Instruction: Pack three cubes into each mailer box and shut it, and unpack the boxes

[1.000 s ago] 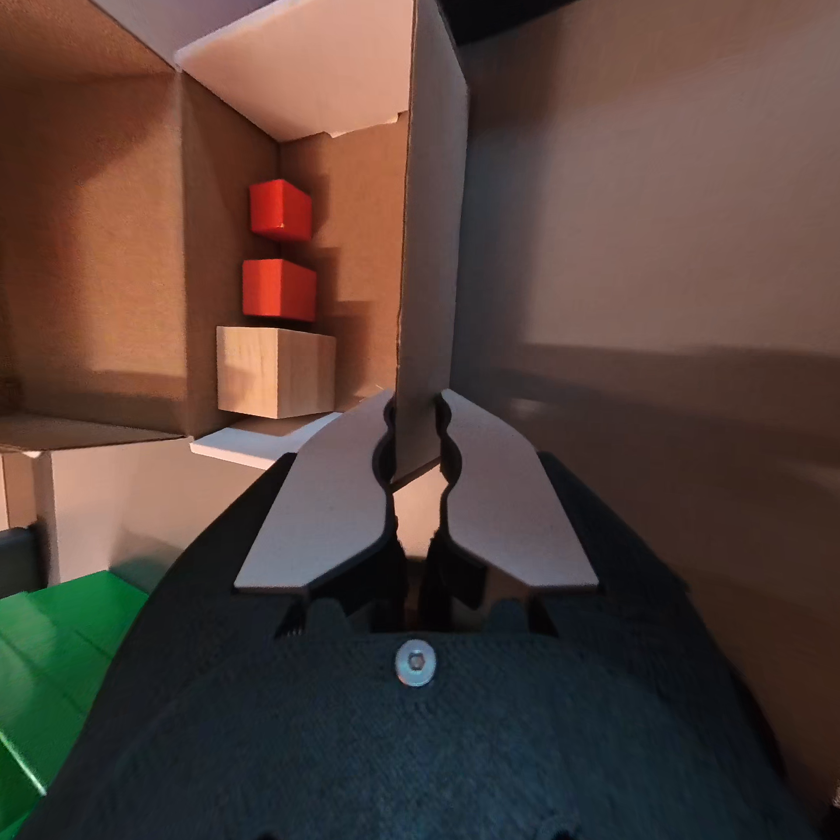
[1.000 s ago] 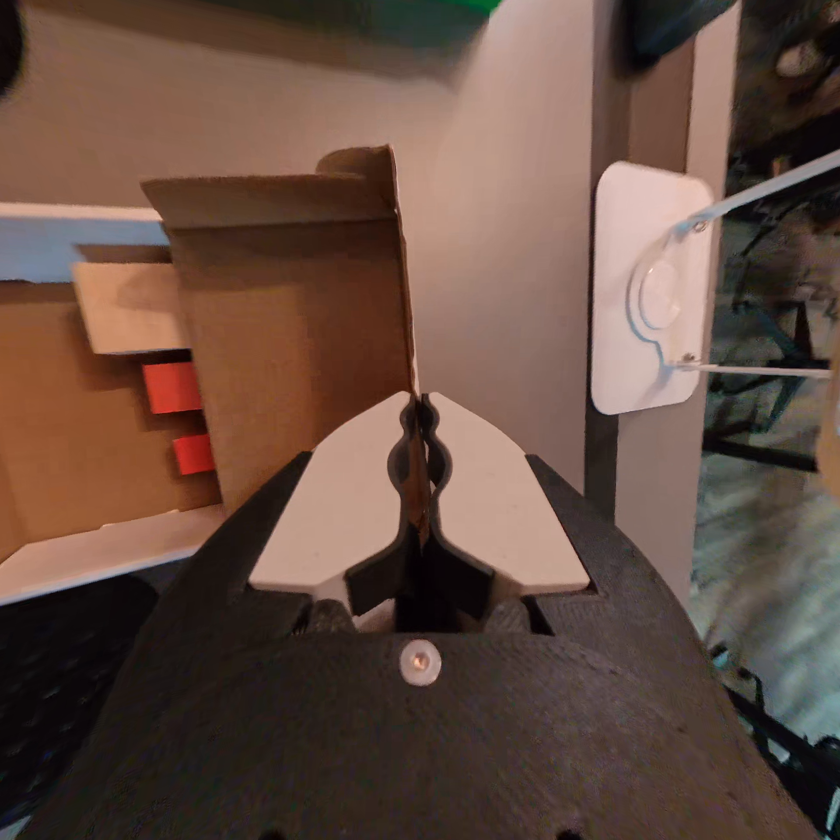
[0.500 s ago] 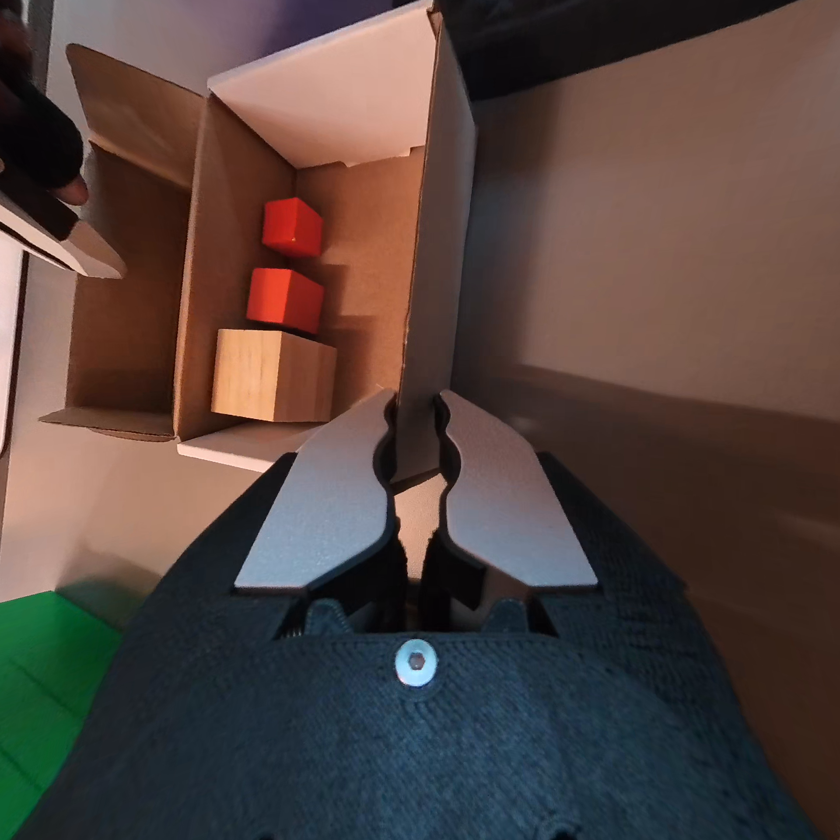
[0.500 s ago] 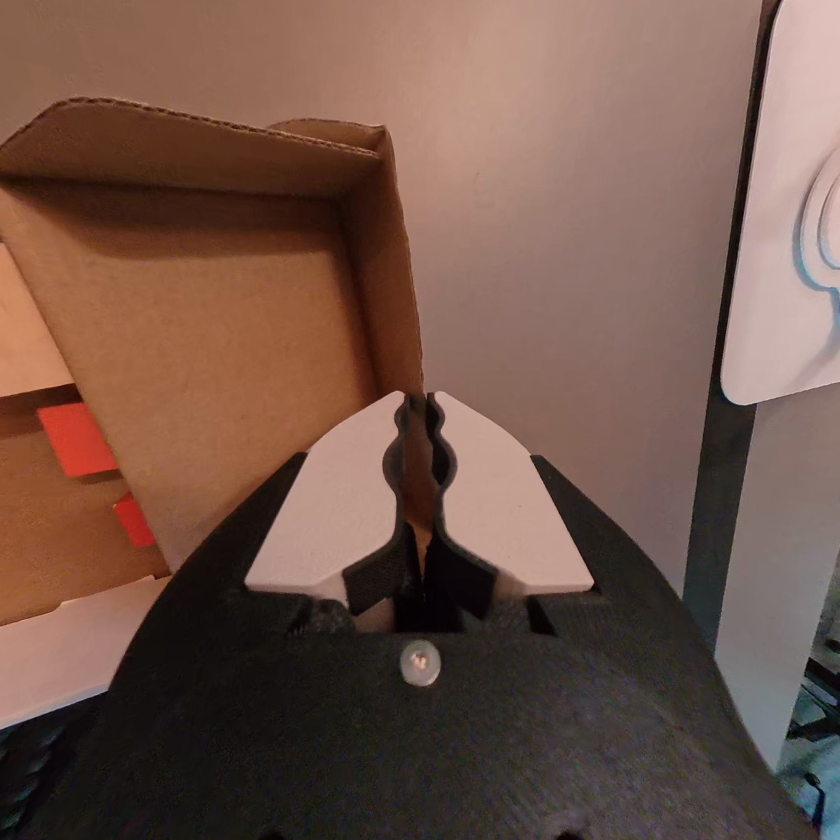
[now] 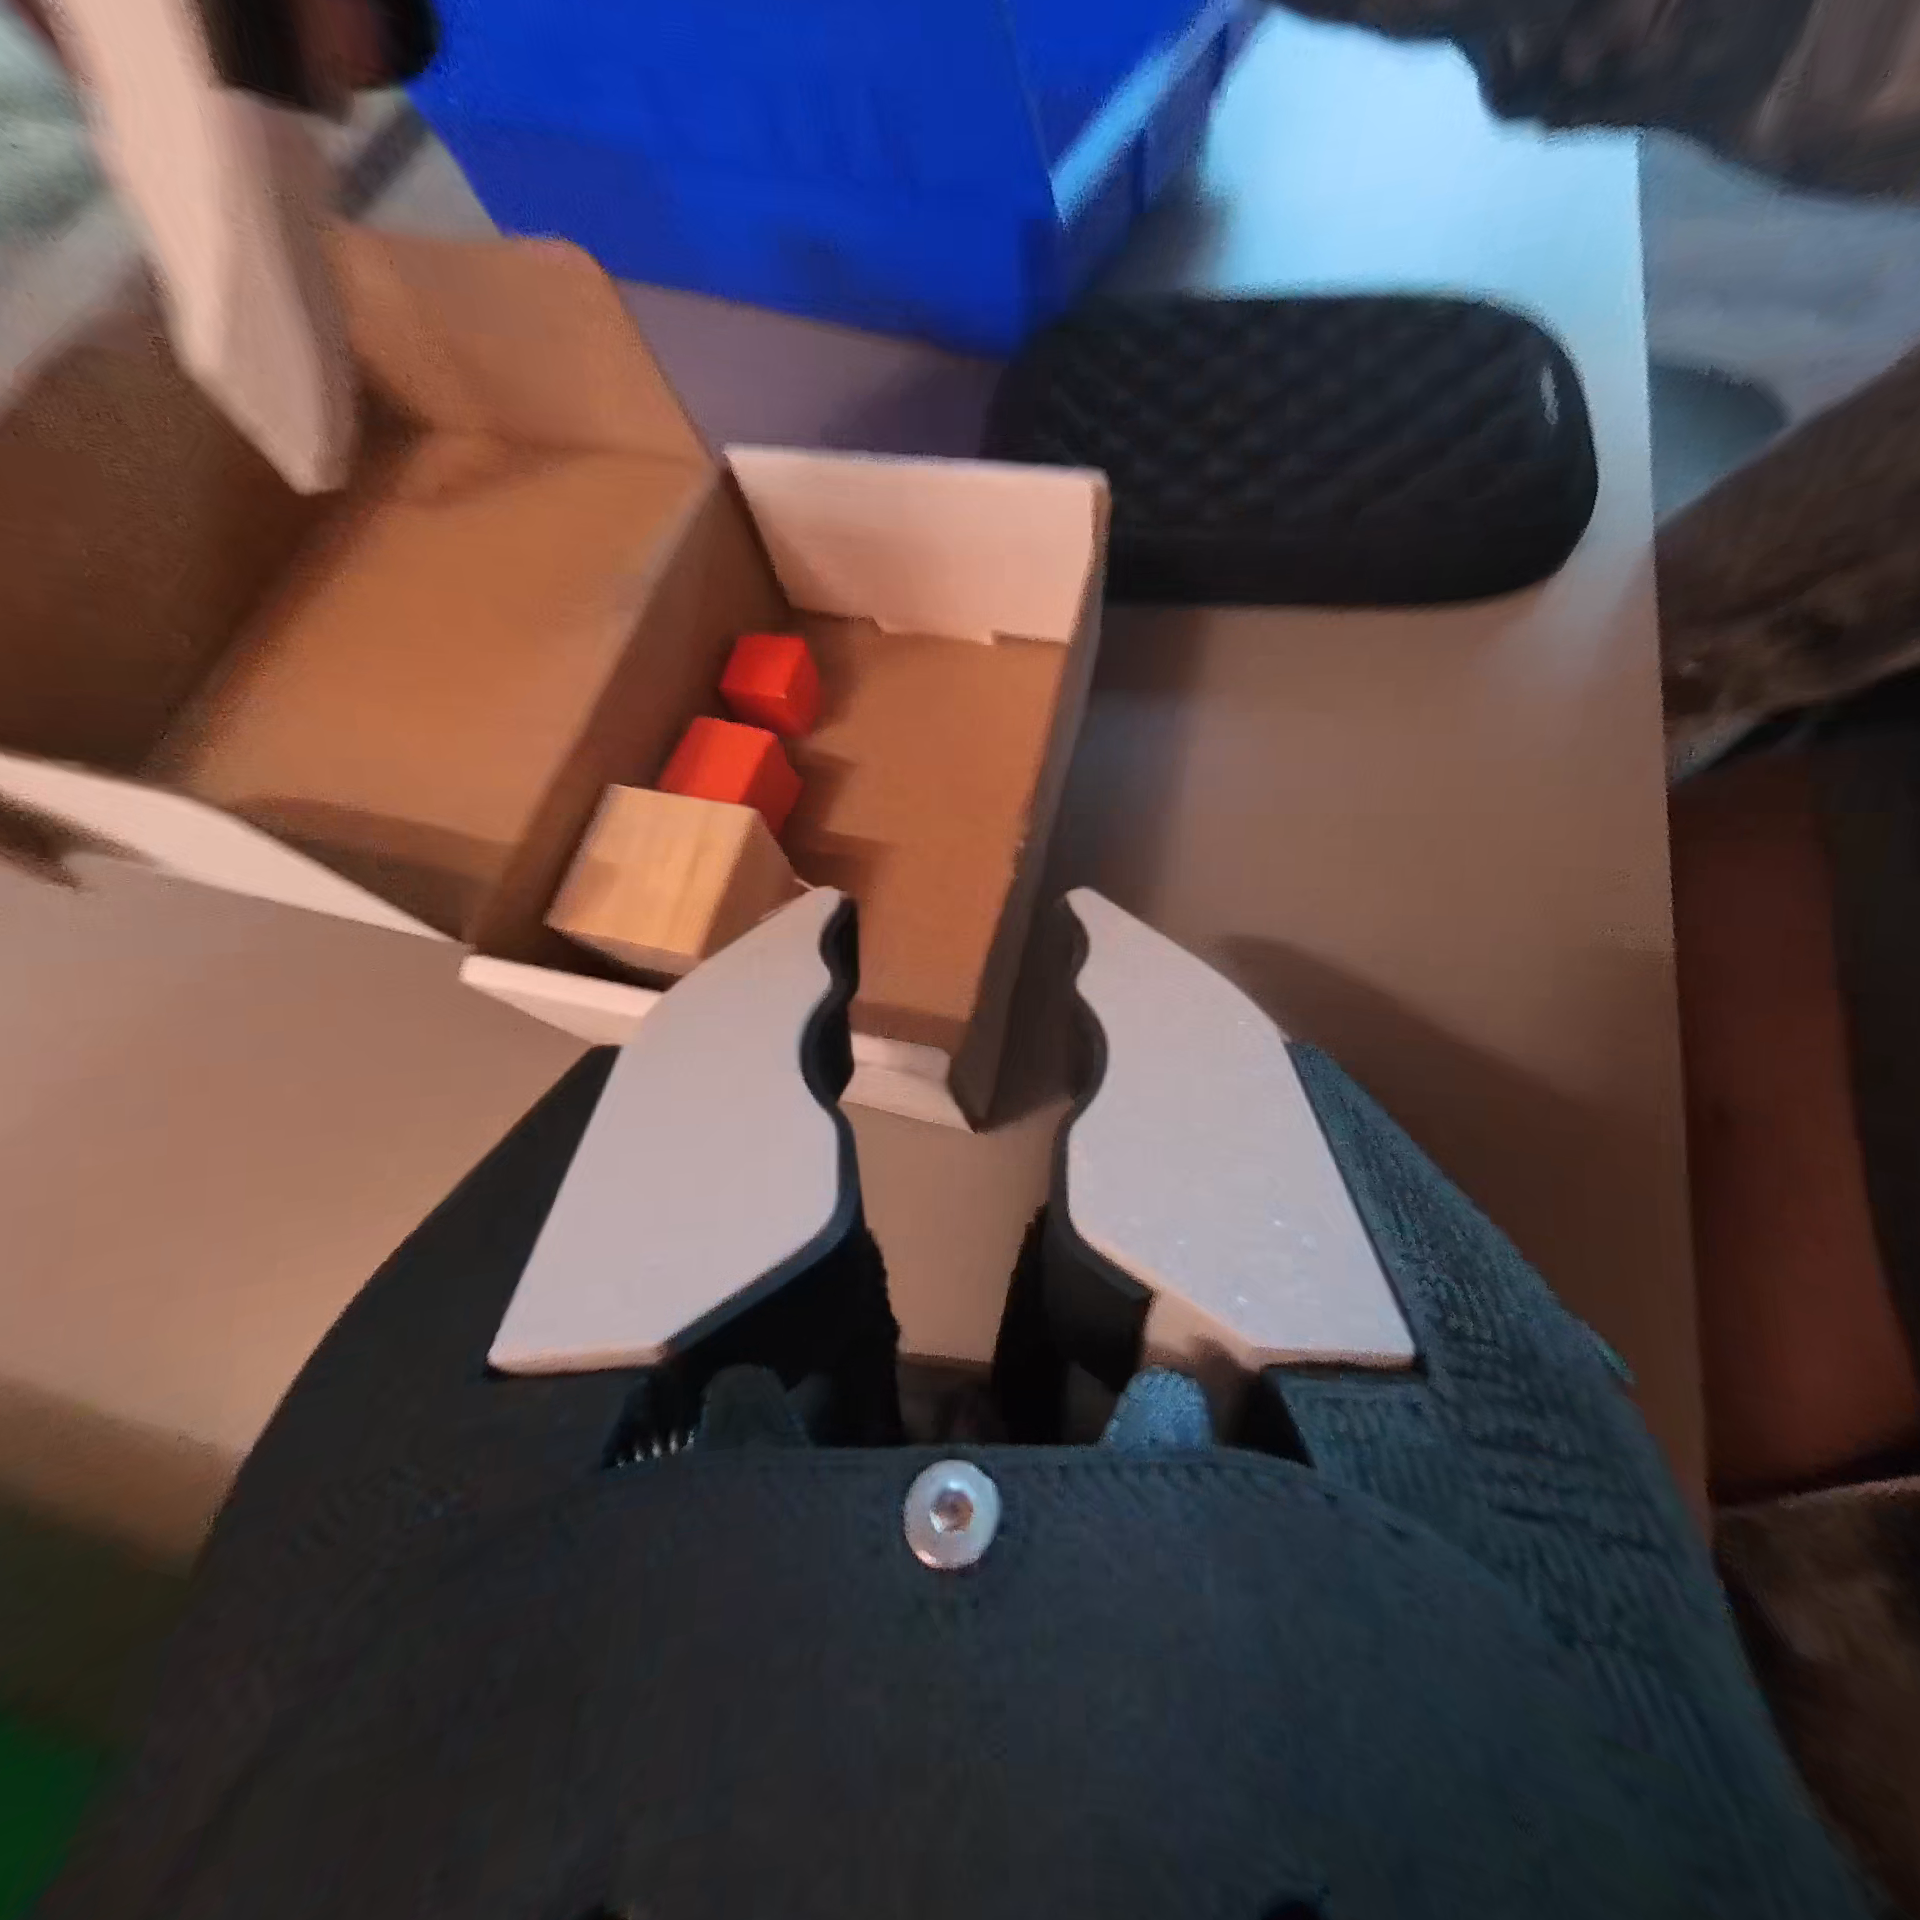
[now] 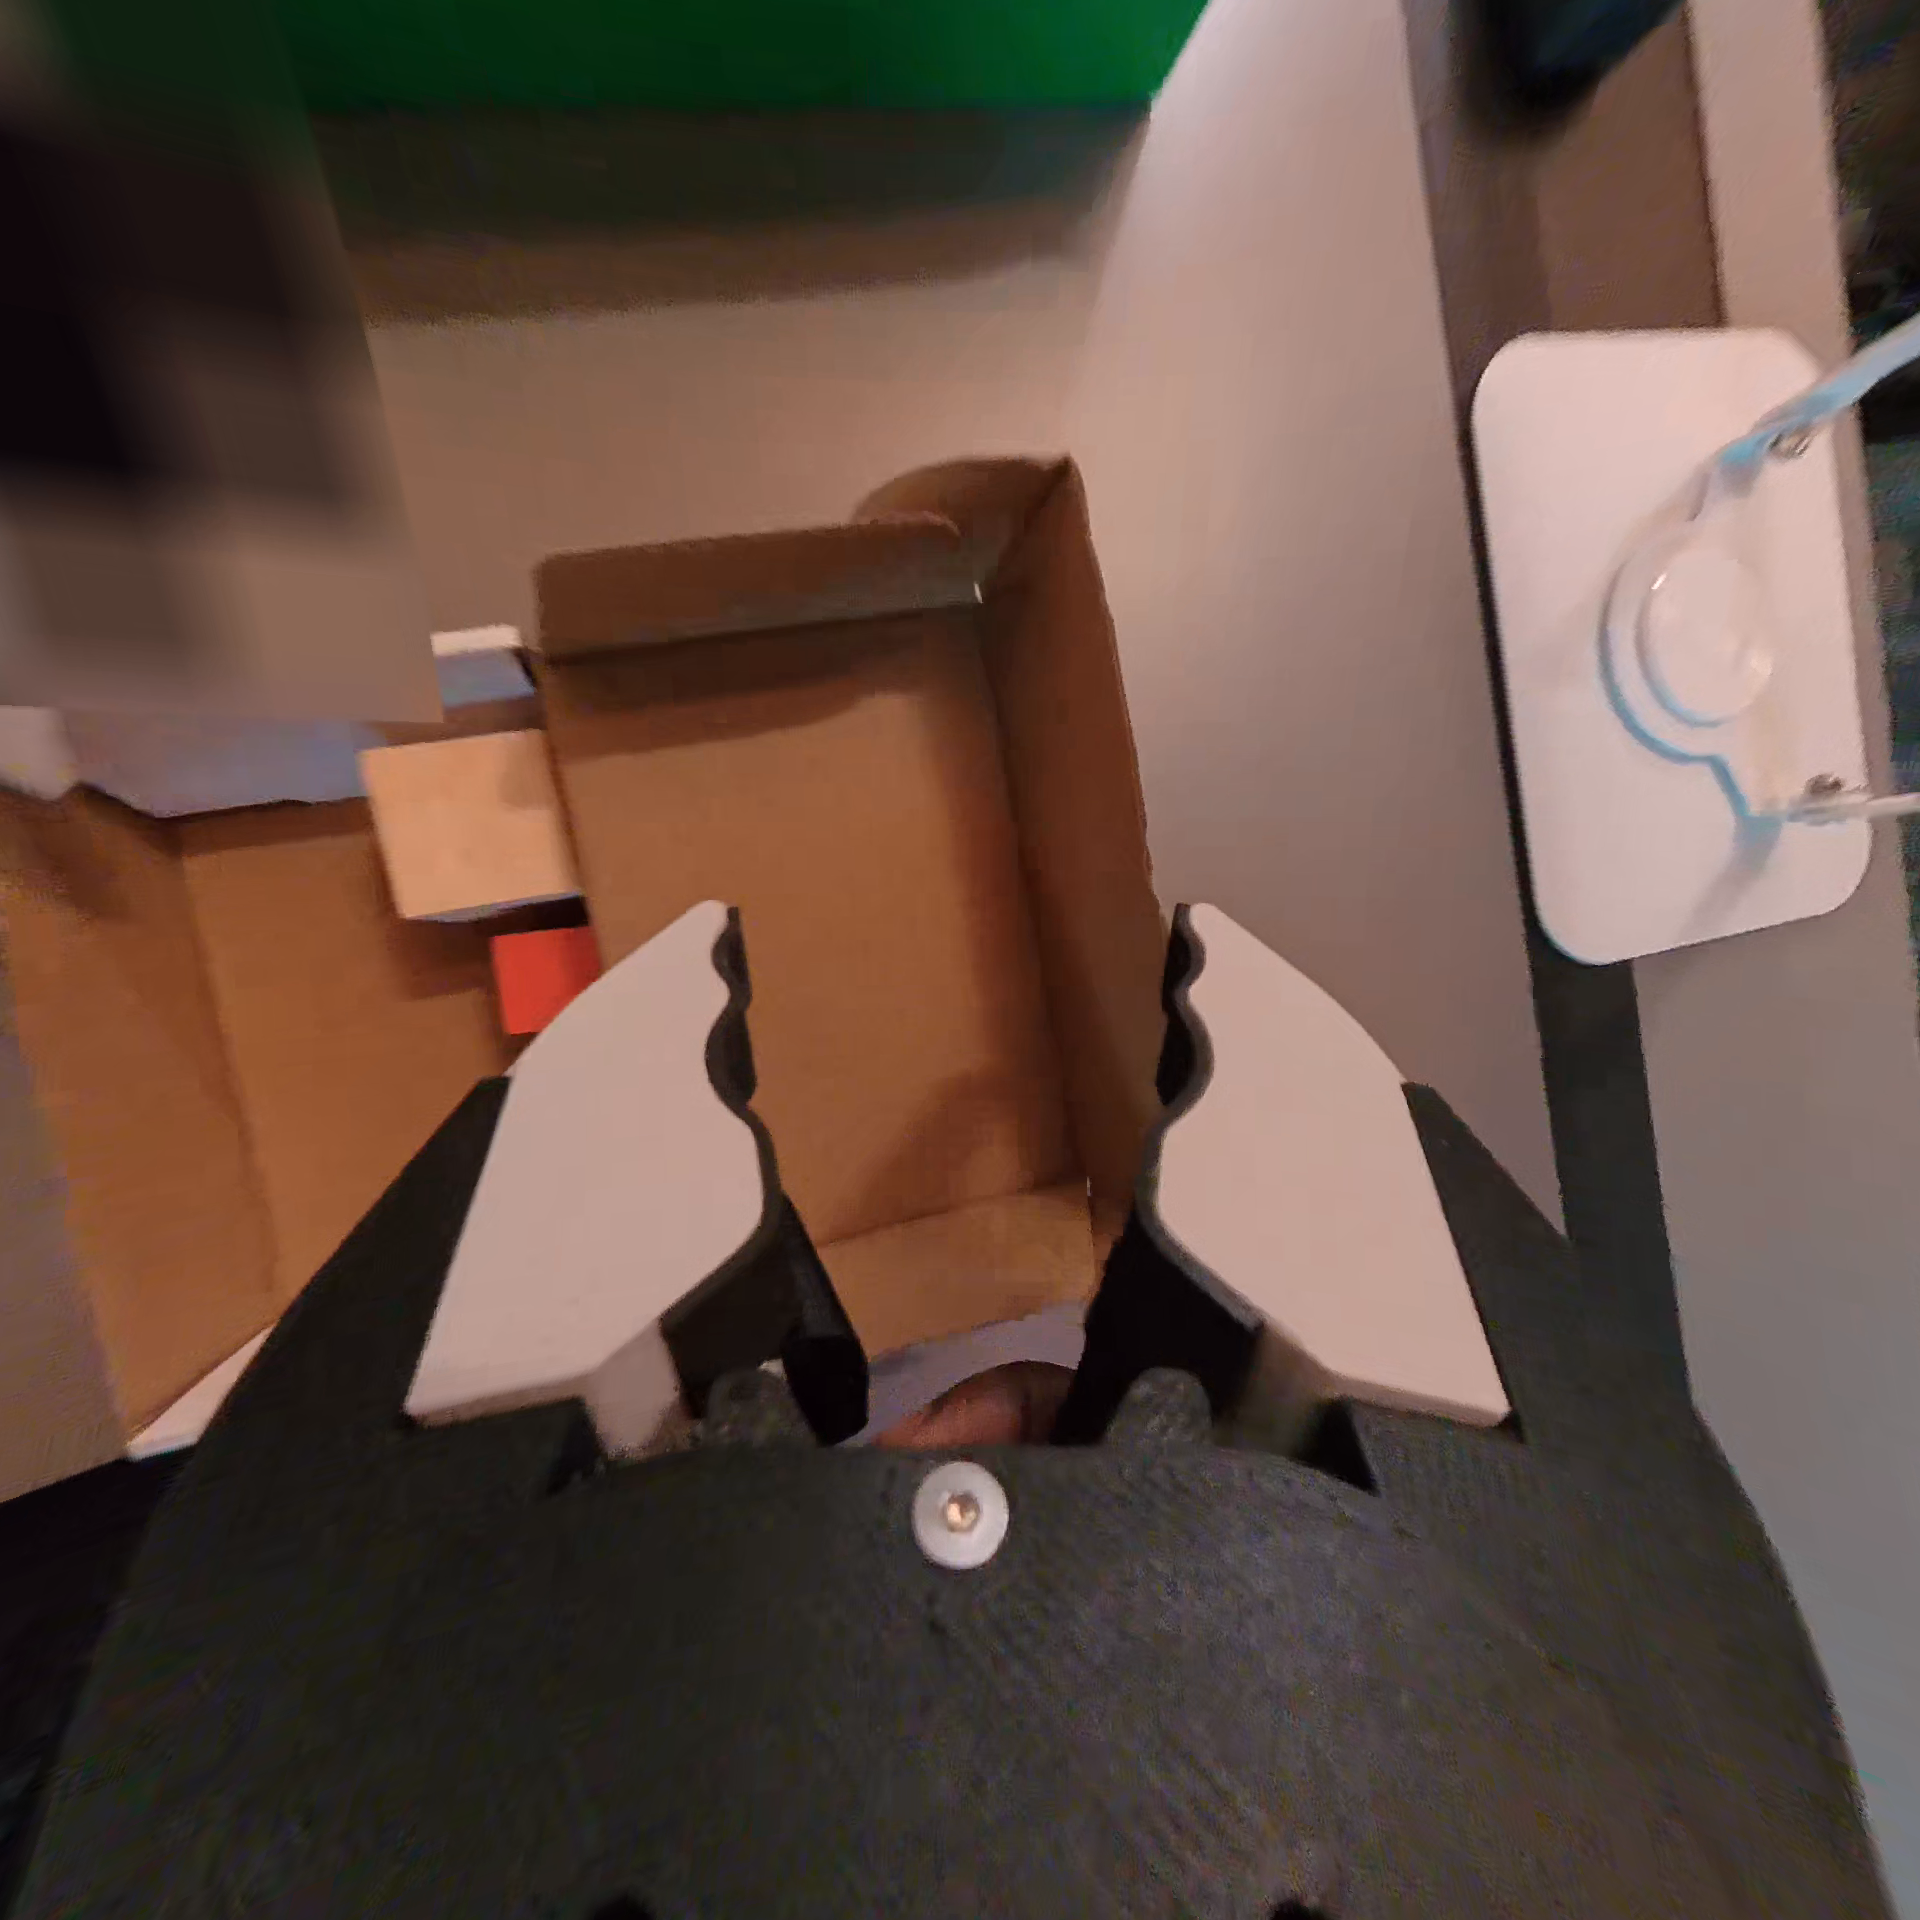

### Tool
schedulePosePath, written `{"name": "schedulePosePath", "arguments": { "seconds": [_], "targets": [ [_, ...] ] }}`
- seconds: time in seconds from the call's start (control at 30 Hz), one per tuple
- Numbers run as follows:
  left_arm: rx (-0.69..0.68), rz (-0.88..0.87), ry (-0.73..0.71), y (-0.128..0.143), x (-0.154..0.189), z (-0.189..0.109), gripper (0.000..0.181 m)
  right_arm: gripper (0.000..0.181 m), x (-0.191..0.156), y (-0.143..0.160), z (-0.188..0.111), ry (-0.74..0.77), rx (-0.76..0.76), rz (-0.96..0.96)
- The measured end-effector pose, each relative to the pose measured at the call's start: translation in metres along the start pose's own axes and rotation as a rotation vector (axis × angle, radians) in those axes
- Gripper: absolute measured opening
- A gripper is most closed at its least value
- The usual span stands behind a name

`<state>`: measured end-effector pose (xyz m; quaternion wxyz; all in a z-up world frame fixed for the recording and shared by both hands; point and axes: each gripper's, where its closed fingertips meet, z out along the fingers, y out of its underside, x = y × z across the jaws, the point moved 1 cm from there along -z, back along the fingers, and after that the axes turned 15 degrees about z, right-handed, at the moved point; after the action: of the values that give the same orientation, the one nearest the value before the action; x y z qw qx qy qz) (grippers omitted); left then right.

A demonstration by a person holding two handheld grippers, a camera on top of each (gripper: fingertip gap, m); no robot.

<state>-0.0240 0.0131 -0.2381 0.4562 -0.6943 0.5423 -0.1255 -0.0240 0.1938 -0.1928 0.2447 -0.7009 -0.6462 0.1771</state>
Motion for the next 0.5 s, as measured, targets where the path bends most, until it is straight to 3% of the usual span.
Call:
{"name": "schedulePosePath", "arguments": {
  "seconds": [0.03,0.17,0.27,0.4,0.5],
  "targets": [
    [0.056,-0.025,-0.041,-0.004,-0.009,-0.005,0.038,0.077,-0.003,-0.003,-0.009,-0.002,0.031,-0.018],
    [0.406,-0.108,-0.306,-0.024,-0.054,-0.041,0.057,0.074,-0.023,-0.005,-0.038,-0.017,0.109,-0.113],
    [0.63,-0.24,-0.385,-0.035,-0.074,-0.07,0.066,0.064,-0.061,-0.002,-0.045,-0.169,0.159,-0.232],
    [0.663,-0.329,-0.507,-0.025,-0.093,-0.083,0.067,0.05,-0.106,0.017,-0.027,-0.33,0.066,-0.487],
    [0.626,-0.295,-0.524,-0.023,-0.092,-0.079,0.067,0.045,-0.12,0.031,-0.003,-0.307,-0.052,-0.751]
  ]
}}
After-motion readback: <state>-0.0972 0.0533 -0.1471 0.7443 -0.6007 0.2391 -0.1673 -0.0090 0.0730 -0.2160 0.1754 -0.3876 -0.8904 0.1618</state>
